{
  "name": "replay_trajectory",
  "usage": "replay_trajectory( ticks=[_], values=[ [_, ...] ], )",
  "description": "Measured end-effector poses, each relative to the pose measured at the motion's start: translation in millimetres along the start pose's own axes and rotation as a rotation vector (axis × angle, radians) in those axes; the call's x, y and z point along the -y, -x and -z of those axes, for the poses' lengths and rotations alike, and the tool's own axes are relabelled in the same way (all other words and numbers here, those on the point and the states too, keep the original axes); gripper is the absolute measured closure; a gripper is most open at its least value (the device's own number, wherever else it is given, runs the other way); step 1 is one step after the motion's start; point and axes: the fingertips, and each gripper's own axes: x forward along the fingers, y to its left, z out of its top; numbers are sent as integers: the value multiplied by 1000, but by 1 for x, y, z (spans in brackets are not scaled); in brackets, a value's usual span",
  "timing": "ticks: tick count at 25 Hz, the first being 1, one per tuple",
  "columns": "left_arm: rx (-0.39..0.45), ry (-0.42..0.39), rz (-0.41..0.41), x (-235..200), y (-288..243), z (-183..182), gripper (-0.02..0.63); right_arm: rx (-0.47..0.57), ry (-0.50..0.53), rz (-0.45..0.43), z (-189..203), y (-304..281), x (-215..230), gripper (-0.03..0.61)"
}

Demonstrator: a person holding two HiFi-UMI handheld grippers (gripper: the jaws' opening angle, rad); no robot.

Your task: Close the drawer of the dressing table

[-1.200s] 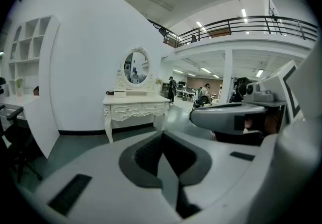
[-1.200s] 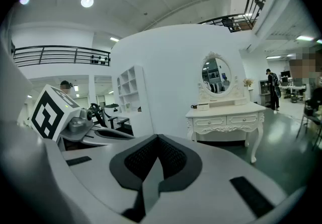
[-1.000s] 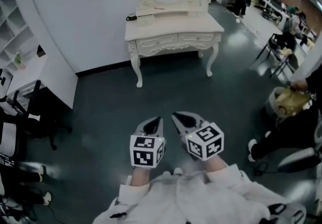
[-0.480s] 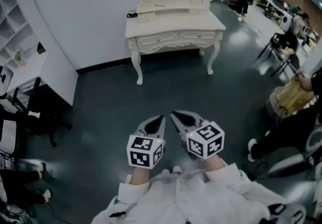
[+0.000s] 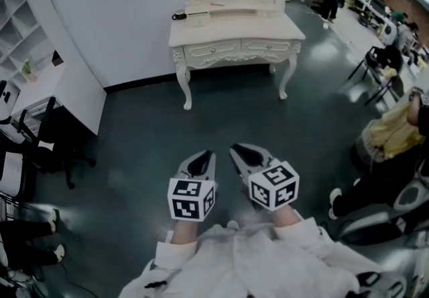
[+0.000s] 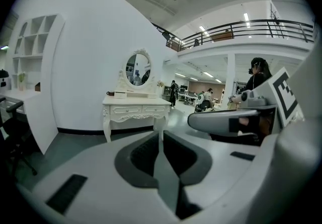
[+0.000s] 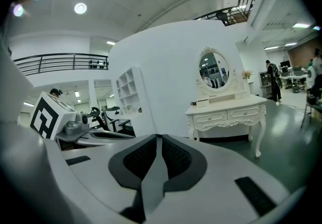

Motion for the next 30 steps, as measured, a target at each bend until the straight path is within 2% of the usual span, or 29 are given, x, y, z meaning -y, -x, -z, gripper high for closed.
replay_trajectory(
  ticks=[3,5,11,14,19,23,30],
  values=[
    [-3,8,-12,2,-5,2,604,13,-16,-4,0,1,6,558],
    [-7,19,-19,6,-8,5,604,9,-29,-8,3,3,11,488],
    [-34,37,-42,12,-12,16,598,-5,-41,-8,12,7,20,483],
    [-44,48,-44,10,-14,20,554,-16,-53,-12,15,5,22,481],
    [-67,50,-30,3,-31,20,529,-28,-57,-10,17,-7,32,480],
    [-52,37,6,-13,-53,10,529,-12,-64,31,12,-24,50,480],
    [-26,14,41,-60,-110,-38,529,20,-49,86,-29,-81,94,480]
  ],
)
